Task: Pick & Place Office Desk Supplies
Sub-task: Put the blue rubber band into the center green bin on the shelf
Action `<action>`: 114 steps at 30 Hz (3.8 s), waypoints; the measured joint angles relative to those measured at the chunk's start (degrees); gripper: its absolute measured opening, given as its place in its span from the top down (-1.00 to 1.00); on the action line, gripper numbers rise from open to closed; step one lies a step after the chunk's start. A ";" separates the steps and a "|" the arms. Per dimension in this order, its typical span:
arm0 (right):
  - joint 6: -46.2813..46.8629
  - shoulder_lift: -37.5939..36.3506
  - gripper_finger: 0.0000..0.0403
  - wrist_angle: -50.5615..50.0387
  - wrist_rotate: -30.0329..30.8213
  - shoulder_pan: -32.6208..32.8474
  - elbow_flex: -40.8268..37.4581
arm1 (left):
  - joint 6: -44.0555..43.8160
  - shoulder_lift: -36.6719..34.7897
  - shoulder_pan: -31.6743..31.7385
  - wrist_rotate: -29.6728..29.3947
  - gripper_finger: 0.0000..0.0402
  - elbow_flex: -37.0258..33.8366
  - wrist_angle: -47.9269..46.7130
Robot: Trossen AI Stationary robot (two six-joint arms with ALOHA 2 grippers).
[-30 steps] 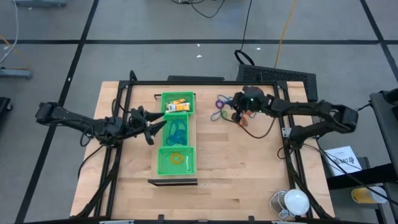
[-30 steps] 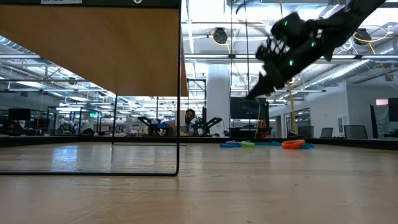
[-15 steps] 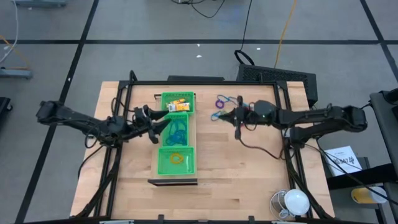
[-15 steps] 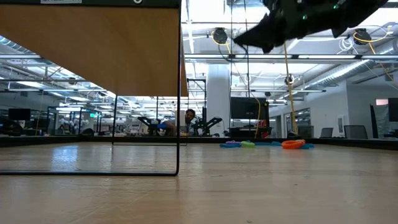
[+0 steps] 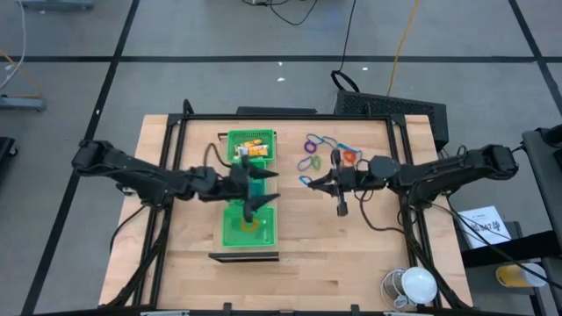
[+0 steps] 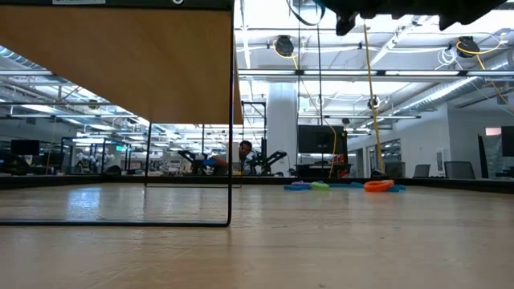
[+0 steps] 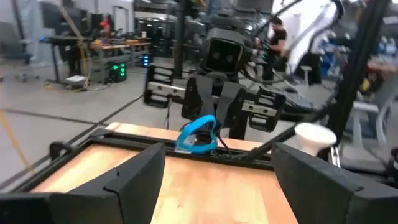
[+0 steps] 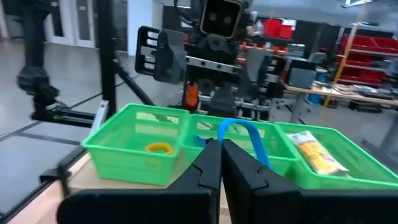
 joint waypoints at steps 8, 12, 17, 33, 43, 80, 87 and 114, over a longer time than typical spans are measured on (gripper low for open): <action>-1.11 0.00 1.00 1.46 0.01 3.46 0.00 | 9.16 11.30 0.01 2.72 -0.42 9.29 -0.07; -1.25 0.00 1.00 2.20 0.00 4.62 0.00 | 10.75 15.02 0.45 2.64 -0.36 12.30 -0.44; -1.29 0.00 1.00 2.41 -0.02 6.01 0.00 | 10.33 17.04 1.68 2.35 -0.31 13.80 -0.85; -2.42 0.00 1.00 1.14 0.12 6.73 0.00 | 8.58 17.20 3.24 2.29 0.31 13.87 -0.76; -2.87 0.00 1.00 1.16 0.20 6.71 0.00 | 8.81 17.20 3.21 11.29 0.95 13.87 2.16; -4.09 -10.75 -0.37 -12.91 8.04 6.71 -0.04 | -1.51 -15.46 -3.27 -16.31 0.99 -3.74 -25.97; -4.09 -10.75 -0.36 -13.01 8.02 6.71 -0.04 | -6.60 -19.26 -3.37 -17.43 0.94 -7.90 -26.94; -4.13 -10.75 -0.34 -12.59 8.00 6.71 -1.46 | -17.51 -18.95 -3.13 -17.21 -0.33 -7.99 -29.56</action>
